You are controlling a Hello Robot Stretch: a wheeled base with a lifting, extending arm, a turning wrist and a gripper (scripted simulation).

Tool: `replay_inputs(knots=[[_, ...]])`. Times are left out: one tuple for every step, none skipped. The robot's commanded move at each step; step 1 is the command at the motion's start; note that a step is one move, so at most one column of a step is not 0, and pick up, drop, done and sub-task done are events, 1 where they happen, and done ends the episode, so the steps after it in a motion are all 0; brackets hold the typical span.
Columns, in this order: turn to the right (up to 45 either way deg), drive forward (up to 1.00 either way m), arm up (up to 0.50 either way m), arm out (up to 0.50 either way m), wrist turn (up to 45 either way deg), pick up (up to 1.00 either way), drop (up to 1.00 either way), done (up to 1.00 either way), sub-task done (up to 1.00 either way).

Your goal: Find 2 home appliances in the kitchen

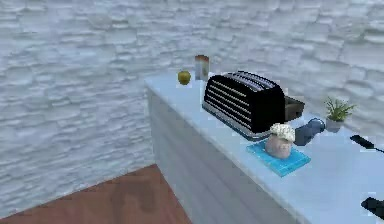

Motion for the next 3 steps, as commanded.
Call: replay_inputs(knots=[[-45.0,0.00,0.00,0.00,0.0,0.00,0.00,0.00,0.00],[-45.0,0.00,0.00,0.00,0.0,0.00,0.00,0.00,0.00],[-27.0,0.00,0.00,0.00,0.0,0.00,0.00,0.00,0.00]])
